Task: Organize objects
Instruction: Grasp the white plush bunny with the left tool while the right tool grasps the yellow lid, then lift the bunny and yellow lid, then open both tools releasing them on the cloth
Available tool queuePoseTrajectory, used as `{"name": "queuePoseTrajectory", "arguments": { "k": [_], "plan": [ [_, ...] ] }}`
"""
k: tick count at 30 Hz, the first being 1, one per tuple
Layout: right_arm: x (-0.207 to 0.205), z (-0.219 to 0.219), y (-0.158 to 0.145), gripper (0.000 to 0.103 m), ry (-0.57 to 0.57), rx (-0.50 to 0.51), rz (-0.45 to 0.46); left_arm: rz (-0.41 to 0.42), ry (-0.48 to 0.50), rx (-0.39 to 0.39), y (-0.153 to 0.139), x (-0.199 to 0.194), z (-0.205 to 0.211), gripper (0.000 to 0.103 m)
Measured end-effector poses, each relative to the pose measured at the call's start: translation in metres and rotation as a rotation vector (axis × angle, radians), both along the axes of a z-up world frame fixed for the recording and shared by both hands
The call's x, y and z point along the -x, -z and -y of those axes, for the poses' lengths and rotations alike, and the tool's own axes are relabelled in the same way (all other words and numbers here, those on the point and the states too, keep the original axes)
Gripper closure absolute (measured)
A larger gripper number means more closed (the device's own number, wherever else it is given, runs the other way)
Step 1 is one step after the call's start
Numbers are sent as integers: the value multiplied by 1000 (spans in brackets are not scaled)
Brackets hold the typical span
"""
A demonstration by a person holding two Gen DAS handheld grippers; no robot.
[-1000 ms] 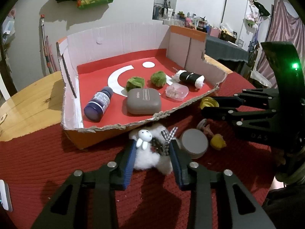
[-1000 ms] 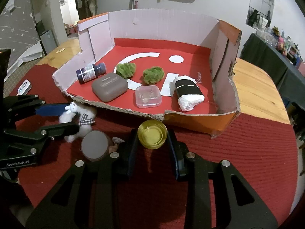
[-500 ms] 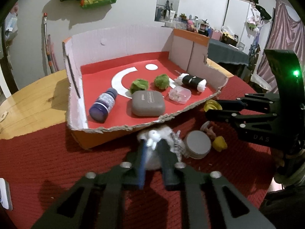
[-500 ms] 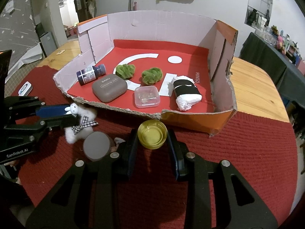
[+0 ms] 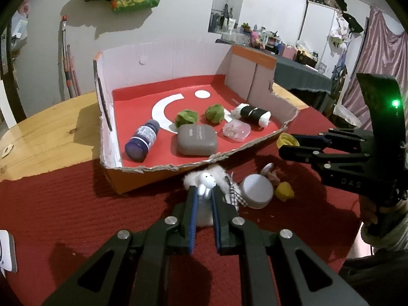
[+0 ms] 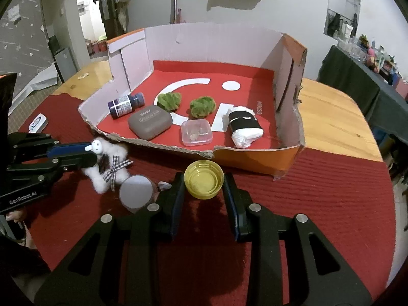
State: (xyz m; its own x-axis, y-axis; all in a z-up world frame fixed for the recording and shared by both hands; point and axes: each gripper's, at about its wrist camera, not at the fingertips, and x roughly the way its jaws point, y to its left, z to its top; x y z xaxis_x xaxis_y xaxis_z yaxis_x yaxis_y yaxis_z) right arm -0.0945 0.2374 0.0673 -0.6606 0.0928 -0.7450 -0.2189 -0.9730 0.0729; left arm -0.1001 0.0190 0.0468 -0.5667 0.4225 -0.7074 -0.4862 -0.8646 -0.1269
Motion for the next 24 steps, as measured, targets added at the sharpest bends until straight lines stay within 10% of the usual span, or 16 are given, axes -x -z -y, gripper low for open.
{"name": "queuePoseTrajectory", "arguments": {
  "k": [24],
  "plan": [
    [-17,10,-15,74,-17,-14,-33,-37,-2,-10,-15,-15,4,97]
  ]
}}
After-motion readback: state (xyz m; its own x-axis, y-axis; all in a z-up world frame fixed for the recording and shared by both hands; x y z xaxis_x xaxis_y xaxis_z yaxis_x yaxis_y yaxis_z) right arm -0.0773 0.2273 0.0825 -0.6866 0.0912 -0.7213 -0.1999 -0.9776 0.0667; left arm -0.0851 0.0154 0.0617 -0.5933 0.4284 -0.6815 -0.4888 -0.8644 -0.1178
